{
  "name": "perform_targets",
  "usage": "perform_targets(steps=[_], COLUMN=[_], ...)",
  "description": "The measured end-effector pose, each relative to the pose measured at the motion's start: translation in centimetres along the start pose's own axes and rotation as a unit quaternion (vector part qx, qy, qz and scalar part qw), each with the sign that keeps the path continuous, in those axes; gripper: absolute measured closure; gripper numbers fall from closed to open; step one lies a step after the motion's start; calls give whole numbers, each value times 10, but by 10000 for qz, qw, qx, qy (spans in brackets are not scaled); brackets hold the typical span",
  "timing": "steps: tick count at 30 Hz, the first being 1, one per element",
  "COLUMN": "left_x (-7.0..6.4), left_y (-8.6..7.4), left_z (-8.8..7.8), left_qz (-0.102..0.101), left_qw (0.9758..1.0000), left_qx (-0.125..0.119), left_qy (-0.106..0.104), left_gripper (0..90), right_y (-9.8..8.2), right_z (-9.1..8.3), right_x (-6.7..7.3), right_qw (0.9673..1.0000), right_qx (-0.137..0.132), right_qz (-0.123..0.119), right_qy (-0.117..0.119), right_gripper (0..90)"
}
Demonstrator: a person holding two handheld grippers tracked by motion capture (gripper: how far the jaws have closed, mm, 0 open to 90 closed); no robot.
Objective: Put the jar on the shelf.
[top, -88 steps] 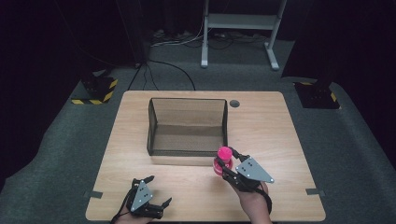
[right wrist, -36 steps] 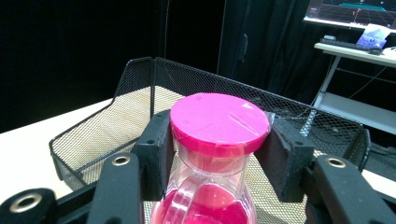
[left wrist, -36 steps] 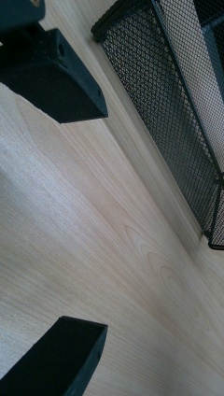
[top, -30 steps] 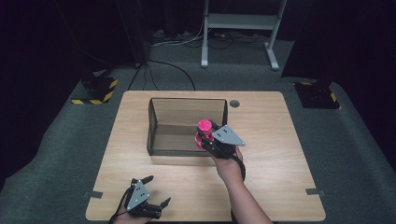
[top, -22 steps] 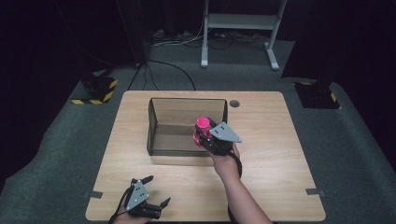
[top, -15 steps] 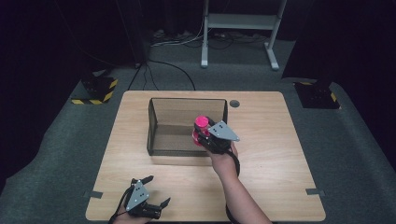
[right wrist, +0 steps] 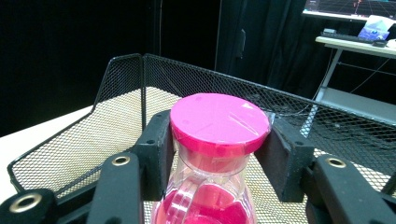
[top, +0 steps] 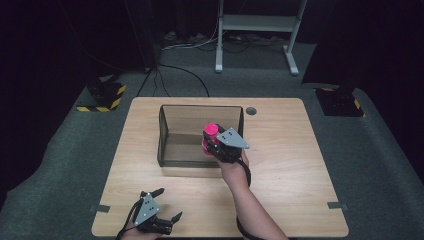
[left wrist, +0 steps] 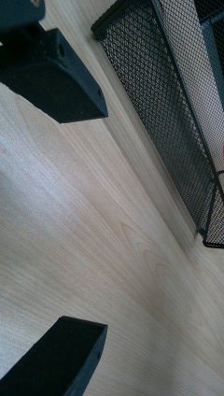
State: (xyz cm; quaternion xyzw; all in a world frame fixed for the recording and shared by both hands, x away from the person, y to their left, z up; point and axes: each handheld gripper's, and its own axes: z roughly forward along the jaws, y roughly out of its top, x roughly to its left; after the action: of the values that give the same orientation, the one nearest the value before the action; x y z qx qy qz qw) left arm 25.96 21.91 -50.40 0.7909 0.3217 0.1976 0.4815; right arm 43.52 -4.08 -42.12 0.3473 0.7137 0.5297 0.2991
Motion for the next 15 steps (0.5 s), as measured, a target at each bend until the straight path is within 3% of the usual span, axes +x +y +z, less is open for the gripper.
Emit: perform_targets(steps=[15], left_x=[1], left_y=[0], left_z=[0], left_qz=[-8], left_qw=[10000], left_qx=[-11], left_qy=[-13], left_gripper=[10], right_y=[-12], right_z=[14], right_x=[9], right_qw=[9998], right_qx=[158], right_qz=[79], right_qy=[-81], right_gripper=[487])
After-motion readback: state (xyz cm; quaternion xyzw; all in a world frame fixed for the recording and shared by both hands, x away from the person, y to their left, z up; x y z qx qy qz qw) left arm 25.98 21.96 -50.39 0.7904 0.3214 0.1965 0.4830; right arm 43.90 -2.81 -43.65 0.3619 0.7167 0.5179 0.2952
